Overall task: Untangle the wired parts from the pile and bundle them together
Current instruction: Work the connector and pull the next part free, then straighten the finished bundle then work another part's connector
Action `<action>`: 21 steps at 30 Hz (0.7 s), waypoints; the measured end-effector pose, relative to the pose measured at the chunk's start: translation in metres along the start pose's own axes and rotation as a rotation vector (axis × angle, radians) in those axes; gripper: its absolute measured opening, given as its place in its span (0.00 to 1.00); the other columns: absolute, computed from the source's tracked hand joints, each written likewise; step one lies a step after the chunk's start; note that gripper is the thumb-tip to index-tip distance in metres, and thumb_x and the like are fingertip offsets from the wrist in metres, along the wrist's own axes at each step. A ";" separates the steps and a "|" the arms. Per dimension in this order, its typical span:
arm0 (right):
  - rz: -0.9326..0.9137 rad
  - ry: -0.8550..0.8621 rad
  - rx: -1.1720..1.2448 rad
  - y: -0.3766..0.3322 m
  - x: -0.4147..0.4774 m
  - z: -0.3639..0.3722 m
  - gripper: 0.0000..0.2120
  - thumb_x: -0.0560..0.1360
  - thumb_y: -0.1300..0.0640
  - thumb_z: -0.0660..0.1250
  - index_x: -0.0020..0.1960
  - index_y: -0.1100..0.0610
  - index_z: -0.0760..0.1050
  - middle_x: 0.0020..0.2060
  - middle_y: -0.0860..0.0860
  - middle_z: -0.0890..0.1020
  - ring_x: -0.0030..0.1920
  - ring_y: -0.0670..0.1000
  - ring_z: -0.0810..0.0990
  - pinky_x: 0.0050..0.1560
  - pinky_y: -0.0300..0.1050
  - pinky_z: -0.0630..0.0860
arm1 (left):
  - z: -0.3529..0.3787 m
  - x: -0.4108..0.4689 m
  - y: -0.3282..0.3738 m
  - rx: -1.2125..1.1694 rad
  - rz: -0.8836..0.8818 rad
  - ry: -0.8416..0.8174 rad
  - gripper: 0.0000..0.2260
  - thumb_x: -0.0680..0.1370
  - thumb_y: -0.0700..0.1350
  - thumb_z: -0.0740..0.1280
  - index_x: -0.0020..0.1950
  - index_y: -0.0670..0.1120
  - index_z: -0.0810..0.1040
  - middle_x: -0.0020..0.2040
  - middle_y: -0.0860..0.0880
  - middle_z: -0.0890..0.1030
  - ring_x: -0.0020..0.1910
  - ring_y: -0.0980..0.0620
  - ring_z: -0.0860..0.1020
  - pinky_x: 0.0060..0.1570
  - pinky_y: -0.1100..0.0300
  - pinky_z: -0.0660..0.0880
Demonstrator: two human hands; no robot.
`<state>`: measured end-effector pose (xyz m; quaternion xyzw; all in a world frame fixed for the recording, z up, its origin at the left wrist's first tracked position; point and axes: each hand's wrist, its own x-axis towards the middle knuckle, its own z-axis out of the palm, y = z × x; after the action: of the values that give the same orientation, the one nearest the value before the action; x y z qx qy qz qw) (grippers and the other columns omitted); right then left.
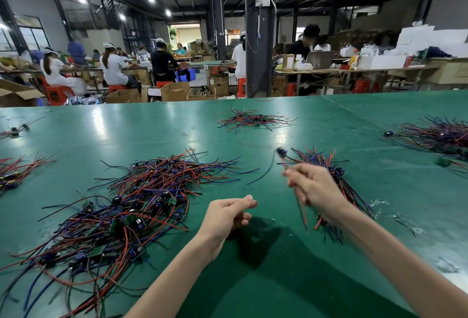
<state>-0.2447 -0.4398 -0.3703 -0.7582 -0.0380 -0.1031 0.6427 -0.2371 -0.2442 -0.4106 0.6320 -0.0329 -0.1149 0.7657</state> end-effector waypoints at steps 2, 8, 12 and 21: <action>-0.097 0.185 -0.038 -0.003 0.014 -0.021 0.06 0.78 0.65 0.62 0.45 0.61 0.77 0.28 0.50 0.78 0.21 0.42 0.68 0.21 0.33 0.65 | 0.000 0.000 0.000 0.005 -0.013 -0.007 0.09 0.76 0.43 0.68 0.43 0.38 0.83 0.43 0.48 0.85 0.30 0.57 0.75 0.34 0.67 0.74; 0.103 0.273 -0.661 0.025 0.025 -0.069 0.14 0.77 0.65 0.63 0.34 0.62 0.78 0.31 0.50 0.81 0.30 0.49 0.75 0.33 0.41 0.68 | 0.001 0.001 0.002 0.042 -0.032 -0.013 0.10 0.77 0.44 0.68 0.45 0.38 0.83 0.42 0.48 0.84 0.30 0.57 0.75 0.35 0.66 0.73; 0.246 0.216 -0.773 0.031 0.023 -0.074 0.16 0.72 0.68 0.63 0.28 0.57 0.77 0.38 0.55 0.84 0.40 0.54 0.78 0.36 0.39 0.68 | 0.001 -0.001 0.004 0.072 -0.037 -0.021 0.09 0.77 0.43 0.67 0.46 0.38 0.83 0.42 0.48 0.84 0.30 0.58 0.75 0.32 0.68 0.73; 0.203 0.105 -0.833 0.027 0.015 -0.063 0.10 0.75 0.67 0.58 0.54 0.59 0.65 0.37 0.58 0.78 0.38 0.57 0.75 0.39 0.48 0.69 | 0.001 -0.003 0.005 0.081 -0.036 -0.014 0.08 0.78 0.40 0.66 0.47 0.38 0.83 0.45 0.46 0.84 0.31 0.57 0.76 0.33 0.67 0.74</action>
<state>-0.2318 -0.5077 -0.3836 -0.9465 0.1142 -0.0842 0.2897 -0.2399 -0.2433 -0.4053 0.6620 -0.0316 -0.1314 0.7372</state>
